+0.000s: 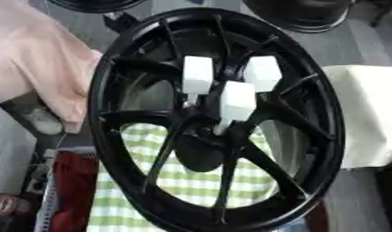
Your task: Pull the pin out of the wheel hub.
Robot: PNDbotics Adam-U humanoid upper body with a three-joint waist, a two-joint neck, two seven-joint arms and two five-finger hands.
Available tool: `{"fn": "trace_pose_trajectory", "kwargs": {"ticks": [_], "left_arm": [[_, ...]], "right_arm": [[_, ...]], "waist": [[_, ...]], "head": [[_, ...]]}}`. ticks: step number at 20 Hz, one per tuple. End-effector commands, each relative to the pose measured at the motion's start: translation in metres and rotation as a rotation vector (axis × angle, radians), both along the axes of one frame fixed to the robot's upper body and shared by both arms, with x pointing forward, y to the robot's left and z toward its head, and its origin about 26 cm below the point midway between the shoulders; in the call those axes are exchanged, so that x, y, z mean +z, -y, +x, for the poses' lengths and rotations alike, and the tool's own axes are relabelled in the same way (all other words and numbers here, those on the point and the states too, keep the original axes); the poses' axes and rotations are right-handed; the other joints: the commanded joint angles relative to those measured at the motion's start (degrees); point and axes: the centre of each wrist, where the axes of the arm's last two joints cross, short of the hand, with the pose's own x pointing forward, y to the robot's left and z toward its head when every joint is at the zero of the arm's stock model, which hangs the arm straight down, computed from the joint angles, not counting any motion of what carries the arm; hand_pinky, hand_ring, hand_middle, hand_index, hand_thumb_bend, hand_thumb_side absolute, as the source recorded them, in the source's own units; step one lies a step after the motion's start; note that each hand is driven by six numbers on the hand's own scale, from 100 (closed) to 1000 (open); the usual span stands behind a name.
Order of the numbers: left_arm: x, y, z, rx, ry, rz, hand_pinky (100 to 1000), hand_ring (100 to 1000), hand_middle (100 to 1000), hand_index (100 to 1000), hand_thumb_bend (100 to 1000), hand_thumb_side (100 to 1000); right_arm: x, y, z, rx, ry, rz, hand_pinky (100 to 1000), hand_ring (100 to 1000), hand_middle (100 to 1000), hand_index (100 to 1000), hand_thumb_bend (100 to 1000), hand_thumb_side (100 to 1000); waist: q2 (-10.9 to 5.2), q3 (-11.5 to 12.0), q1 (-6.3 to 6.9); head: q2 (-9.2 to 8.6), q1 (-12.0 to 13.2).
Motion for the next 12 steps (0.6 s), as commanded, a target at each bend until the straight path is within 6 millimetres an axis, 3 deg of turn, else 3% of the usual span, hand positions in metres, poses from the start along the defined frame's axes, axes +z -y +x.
{"fn": "trace_pose_trajectory", "kwargs": {"ticks": [1, 2, 4, 5, 6, 8, 10, 12], "left_arm": [[0.015, -0.007, -0.008, 0.035, 0.036, 0.026, 846, 728, 869, 900, 412, 904], [0.015, -0.008, -0.008, 0.037, 0.036, 0.024, 846, 728, 869, 900, 412, 904], [0.014, -0.009, -0.008, 0.041, 0.037, 0.023, 846, 727, 869, 900, 412, 904], [0.014, -0.009, -0.008, 0.042, 0.037, 0.023, 847, 728, 870, 901, 415, 907], [0.013, -0.009, -0.008, 0.042, 0.037, 0.021, 847, 728, 870, 901, 415, 911], [0.013, -0.009, -0.008, 0.041, 0.037, 0.019, 847, 728, 870, 901, 413, 909], [0.013, -0.009, -0.008, 0.041, 0.037, 0.018, 847, 728, 870, 901, 413, 909], [0.013, -0.009, -0.008, 0.04, 0.038, 0.017, 847, 727, 870, 901, 413, 908]], "right_arm": [[0.003, 0.035, -0.021, -0.243, 0.075, -0.038, 886, 768, 424, 473, 378, 100], [-0.006, 0.039, -0.022, -0.276, 0.075, -0.033, 885, 772, 444, 492, 373, 100], [-0.026, 0.047, -0.022, -0.326, 0.072, 0.003, 890, 810, 588, 639, 419, 100], [-0.034, 0.049, -0.022, -0.344, 0.072, 0.026, 901, 835, 718, 729, 527, 223], [-0.043, 0.051, -0.021, -0.353, 0.063, 0.055, 908, 851, 793, 810, 546, 311], [-0.057, 0.054, -0.02, -0.359, 0.034, 0.113, 928, 903, 897, 903, 399, 487], [-0.061, 0.054, -0.019, -0.347, 0.045, 0.16, 930, 909, 915, 916, 332, 674], [-0.06, 0.051, -0.018, -0.315, 0.083, 0.199, 925, 894, 901, 900, 290, 669]], "waist": [[-1.05, -0.1, 0.51], [-1.02, -0.1, 0.59], [-0.93, -0.1, 0.82], [-0.88, -0.1, 0.9], [-0.81, 0.0, 1.0], [-0.7, 0.0, 1.15], [-0.62, 0.0, 1.27], [-0.59, -0.1, 1.35]], "head": [[-0.92, 0.7], [-1.0, 0.8], [-1.14, 1.1], [-1.21, 1.1], [-1.28, 1.2], [-1.31, 1.2], [-1.32, 1.2], [-1.27, 1.1]]}}
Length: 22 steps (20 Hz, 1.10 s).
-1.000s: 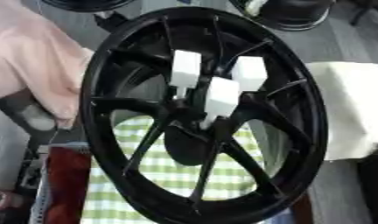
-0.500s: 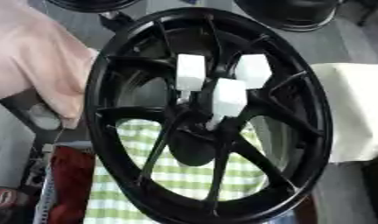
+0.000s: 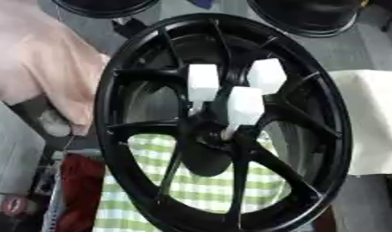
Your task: Pull the pin out of the wheel hub.
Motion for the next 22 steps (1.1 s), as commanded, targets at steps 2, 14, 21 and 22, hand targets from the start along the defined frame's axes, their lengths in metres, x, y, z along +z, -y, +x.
{"fn": "trace_pose_trajectory", "kwargs": {"ticks": [2, 14, 21, 22], "left_arm": [[0.016, -0.004, -0.007, 0.02, 0.035, 0.028, 847, 727, 869, 901, 412, 907], [0.016, 0.0, -0.005, 0.004, 0.049, 0.016, 845, 721, 862, 897, 411, 899], [0.015, 0.005, -0.004, -0.008, 0.063, 0.018, 843, 718, 859, 896, 412, 893], [0.015, 0.006, -0.004, -0.007, 0.067, 0.019, 843, 717, 858, 895, 413, 892]], "right_arm": [[0.021, -0.003, -0.004, 0.051, 0.124, 0.033, 919, 871, 870, 871, 276, 559], [0.062, -0.092, 0.004, 0.361, 0.499, 0.175, 901, 762, 727, 729, 138, 374], [0.067, -0.151, 0.002, 0.539, 0.518, 0.265, 889, 756, 733, 737, 100, 402], [0.067, -0.157, 0.002, 0.551, 0.51, 0.272, 888, 755, 733, 738, 100, 399]], "waist": [[-0.79, -0.1, 0.33], [-0.87, 0.4, 0.51], [-0.91, 0.7, 0.62], [-0.89, 0.9, 0.62]], "head": [[-0.55, -0.1], [-0.81, -1.0], [-1.04, -1.7], [-1.07, -1.8]]}}
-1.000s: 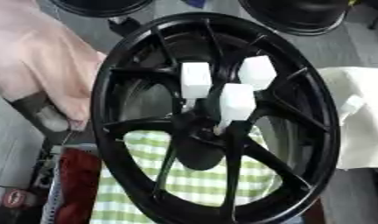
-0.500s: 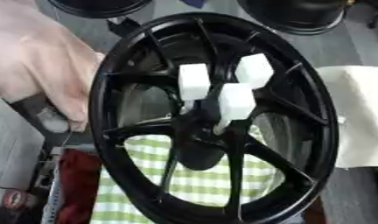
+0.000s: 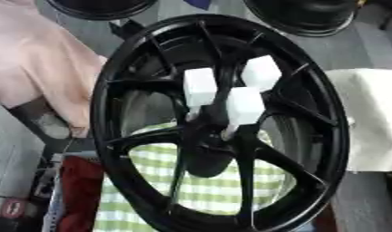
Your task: Pull the pin out of the wheel hub.
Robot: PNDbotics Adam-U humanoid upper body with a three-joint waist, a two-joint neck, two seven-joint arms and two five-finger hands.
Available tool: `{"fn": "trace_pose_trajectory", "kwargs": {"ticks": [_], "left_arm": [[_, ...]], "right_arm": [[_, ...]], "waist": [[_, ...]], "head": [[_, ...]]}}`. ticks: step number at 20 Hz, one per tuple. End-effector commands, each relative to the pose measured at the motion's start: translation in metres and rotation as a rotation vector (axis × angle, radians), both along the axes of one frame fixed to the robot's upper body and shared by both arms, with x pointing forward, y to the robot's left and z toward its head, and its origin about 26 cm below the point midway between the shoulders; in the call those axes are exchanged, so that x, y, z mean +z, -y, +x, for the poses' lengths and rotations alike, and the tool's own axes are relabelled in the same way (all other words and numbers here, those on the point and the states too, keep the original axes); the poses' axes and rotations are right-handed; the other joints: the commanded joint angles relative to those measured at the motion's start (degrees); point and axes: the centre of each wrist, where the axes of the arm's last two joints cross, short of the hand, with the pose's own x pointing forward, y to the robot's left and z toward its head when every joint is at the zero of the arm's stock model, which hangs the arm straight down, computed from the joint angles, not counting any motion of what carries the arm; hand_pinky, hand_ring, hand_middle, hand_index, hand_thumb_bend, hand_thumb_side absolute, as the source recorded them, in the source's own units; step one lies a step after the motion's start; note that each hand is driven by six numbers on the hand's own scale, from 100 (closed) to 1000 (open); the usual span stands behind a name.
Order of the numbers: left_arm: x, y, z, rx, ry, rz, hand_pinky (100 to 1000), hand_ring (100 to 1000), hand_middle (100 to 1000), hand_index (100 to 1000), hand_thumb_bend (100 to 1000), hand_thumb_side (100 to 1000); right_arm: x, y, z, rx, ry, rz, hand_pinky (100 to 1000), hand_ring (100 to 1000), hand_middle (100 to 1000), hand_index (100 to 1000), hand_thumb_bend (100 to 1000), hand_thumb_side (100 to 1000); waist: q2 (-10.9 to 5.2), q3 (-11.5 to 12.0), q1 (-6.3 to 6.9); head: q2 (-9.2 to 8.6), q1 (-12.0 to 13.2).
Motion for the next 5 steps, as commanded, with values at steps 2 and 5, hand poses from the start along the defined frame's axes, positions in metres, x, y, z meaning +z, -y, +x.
{"fn": "trace_pose_trajectory", "kwargs": {"ticks": [2, 5], "left_arm": [[0.013, 0.003, -0.005, 0.006, 0.051, 0.033, 843, 716, 857, 895, 412, 891], [0.012, 0.004, -0.005, 0.009, 0.054, 0.038, 843, 715, 856, 895, 413, 891]], "right_arm": [[0.014, -0.021, -0.007, 0.064, 0.015, -0.001, 887, 754, 735, 739, 100, 407], [0.013, -0.028, -0.005, 0.096, -0.007, 0.007, 887, 755, 736, 742, 113, 380]], "waist": [[-0.83, 0.3, 0.33], [-0.76, 0.4, 0.33]], "head": [[-0.68, -0.5], [-0.7, -0.8]]}}
